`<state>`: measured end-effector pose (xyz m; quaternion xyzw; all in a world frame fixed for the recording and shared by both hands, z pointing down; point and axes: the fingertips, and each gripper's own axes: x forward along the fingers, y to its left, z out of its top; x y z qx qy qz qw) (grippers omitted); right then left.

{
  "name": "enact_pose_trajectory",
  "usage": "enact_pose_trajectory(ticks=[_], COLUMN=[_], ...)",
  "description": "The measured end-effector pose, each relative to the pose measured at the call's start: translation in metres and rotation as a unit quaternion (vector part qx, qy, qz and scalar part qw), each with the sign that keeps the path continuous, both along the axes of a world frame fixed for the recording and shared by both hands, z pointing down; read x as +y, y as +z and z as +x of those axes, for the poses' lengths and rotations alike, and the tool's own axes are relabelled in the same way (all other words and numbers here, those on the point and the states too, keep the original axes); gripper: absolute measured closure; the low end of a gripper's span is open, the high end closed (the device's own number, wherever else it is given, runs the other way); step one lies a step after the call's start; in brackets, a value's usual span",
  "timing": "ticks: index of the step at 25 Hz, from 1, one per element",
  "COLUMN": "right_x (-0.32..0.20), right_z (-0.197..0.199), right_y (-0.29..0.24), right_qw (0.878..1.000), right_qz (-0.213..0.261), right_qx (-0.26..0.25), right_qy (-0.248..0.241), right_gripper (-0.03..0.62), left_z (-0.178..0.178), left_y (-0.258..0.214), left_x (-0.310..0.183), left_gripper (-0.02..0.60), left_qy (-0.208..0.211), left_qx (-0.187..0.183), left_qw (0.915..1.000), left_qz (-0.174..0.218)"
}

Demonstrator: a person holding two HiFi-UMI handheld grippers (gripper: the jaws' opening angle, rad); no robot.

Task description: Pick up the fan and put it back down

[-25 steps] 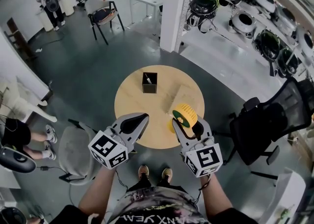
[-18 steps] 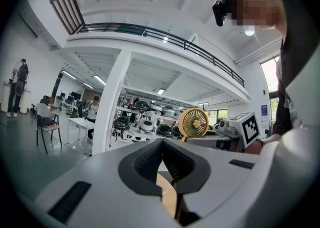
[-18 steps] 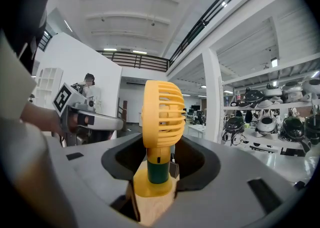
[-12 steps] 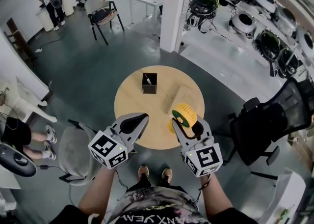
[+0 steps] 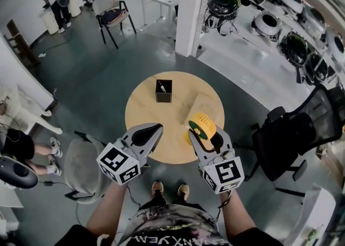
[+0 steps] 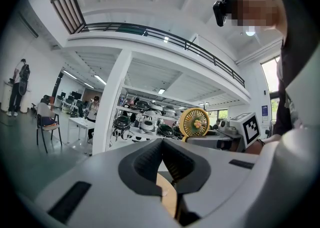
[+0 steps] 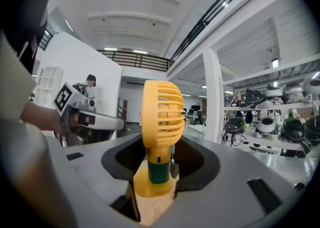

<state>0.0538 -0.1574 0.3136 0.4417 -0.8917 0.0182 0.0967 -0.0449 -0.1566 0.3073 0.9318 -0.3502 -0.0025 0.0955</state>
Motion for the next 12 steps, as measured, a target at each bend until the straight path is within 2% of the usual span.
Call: enact_pose_trajectory(ticks=[12], right_x=[-0.0025], right_z=[0.002], right_y=[0.0003], right_qw=[1.0], right_qz=[0.0], right_qx=[-0.002], right_qy=[0.0], right_gripper=[0.414], left_z=[0.001], left_y=[-0.0006], left_x=[-0.0023], left_gripper=[0.565], left_qy=[-0.003], left_qx=[0.001], left_qw=[1.0], left_qz=[-0.002])
